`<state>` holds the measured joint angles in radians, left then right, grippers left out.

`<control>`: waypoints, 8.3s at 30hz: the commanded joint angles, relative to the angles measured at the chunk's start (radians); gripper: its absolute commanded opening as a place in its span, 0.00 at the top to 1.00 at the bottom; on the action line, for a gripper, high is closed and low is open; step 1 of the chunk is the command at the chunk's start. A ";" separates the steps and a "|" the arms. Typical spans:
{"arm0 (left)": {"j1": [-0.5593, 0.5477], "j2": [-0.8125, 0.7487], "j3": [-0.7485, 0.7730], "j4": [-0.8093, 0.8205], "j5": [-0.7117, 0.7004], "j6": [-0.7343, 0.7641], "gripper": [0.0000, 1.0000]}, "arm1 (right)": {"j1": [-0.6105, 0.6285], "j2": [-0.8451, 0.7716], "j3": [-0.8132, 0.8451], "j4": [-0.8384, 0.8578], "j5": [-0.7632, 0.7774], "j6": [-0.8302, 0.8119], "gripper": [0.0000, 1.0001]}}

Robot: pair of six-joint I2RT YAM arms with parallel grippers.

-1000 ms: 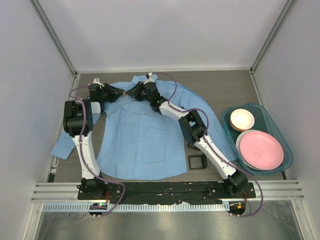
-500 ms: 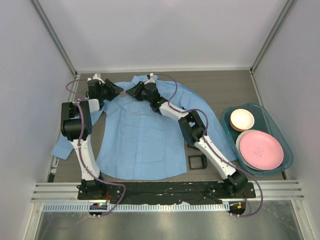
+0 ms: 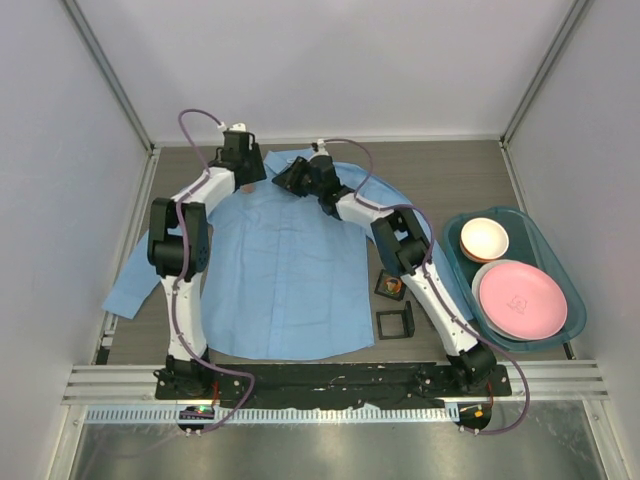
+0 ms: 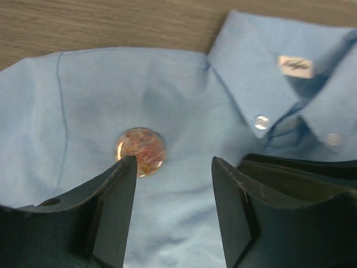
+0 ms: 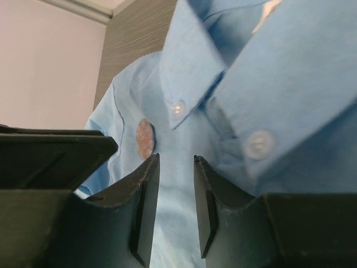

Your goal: Remove the brooch from the garment

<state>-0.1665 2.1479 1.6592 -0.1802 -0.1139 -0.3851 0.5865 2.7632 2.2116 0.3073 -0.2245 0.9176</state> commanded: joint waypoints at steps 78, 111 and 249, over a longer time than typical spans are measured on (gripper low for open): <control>0.036 -0.112 -0.143 0.011 0.243 -0.101 1.00 | -0.017 -0.149 -0.082 0.069 -0.194 -0.171 0.57; 0.162 -0.086 -0.317 0.237 0.424 -0.288 0.56 | 0.044 0.055 0.142 0.013 -0.150 -0.121 0.70; 0.140 -0.054 -0.351 0.426 0.375 -0.278 1.00 | 0.110 0.098 0.206 -0.137 -0.085 -0.172 0.79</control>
<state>-0.0010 2.0861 1.2758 0.2562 0.2672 -0.6754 0.6750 2.9044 2.4523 0.2356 -0.2752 0.7757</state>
